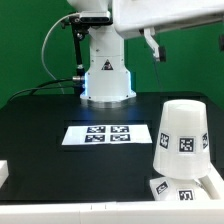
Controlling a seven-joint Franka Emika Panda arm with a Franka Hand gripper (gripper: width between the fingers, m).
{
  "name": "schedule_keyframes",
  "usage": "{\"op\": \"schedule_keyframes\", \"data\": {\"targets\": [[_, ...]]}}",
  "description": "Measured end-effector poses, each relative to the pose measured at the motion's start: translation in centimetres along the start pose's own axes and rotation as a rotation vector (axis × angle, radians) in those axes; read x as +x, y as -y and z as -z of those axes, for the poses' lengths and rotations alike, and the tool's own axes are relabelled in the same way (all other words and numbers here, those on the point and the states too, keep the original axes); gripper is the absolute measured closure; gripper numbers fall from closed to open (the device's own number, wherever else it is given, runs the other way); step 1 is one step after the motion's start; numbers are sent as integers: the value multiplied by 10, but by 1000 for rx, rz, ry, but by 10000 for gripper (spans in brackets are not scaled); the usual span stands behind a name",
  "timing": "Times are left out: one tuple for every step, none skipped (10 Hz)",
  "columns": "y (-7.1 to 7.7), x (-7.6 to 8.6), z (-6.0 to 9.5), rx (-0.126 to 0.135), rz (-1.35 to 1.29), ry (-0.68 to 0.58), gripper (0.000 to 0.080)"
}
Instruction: Assemble lamp
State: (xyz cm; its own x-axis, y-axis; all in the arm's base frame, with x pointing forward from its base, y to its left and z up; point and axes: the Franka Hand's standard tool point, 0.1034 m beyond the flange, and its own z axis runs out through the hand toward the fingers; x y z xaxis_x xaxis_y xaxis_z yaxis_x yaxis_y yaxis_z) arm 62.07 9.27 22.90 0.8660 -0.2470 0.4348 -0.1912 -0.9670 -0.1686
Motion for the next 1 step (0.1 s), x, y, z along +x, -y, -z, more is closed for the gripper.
{"op": "schedule_keyframes", "data": {"targets": [[0, -1, -1, -1, 1, 2, 102]]}}
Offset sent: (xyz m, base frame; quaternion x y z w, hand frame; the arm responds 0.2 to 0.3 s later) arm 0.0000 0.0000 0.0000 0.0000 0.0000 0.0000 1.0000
